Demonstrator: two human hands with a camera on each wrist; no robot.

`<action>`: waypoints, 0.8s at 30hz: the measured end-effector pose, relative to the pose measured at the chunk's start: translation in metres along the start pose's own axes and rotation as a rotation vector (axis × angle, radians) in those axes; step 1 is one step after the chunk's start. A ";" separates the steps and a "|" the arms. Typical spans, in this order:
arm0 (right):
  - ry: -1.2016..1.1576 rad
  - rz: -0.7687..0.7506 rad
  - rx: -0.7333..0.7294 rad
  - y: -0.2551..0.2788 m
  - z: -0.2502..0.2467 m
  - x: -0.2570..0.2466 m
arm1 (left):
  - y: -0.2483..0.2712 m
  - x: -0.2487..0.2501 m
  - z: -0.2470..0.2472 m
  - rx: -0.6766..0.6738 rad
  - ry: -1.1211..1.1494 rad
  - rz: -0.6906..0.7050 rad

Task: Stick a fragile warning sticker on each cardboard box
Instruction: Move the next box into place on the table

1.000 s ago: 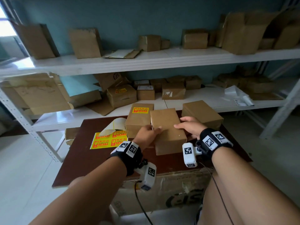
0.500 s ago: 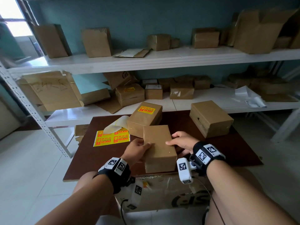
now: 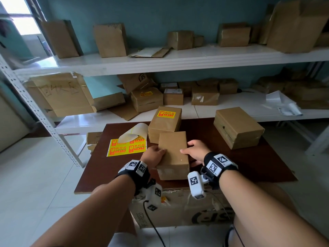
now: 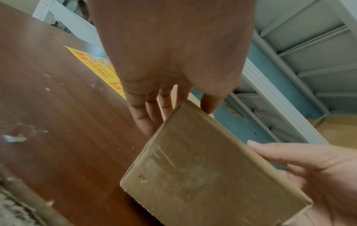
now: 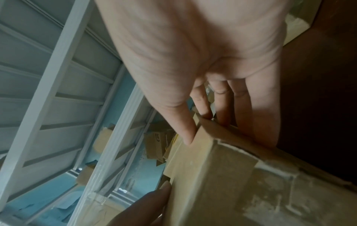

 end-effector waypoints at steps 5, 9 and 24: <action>-0.027 0.021 0.054 -0.008 -0.023 0.013 | -0.015 0.012 0.023 -0.068 0.007 0.015; -0.049 0.026 0.045 -0.009 -0.025 0.012 | -0.013 0.014 0.018 -0.087 0.052 -0.009; -0.068 -0.001 0.075 -0.041 -0.013 0.018 | -0.045 -0.019 -0.035 -0.114 0.155 -0.035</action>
Point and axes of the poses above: each hand's wrist, its own y-axis away from the middle knuckle, its own z-axis out of the palm, x = y × z, the point moved 3 cm from there along -y, towards the middle knuckle, and after that the axes turned 9 degrees about -x, right-handed, at the moved point
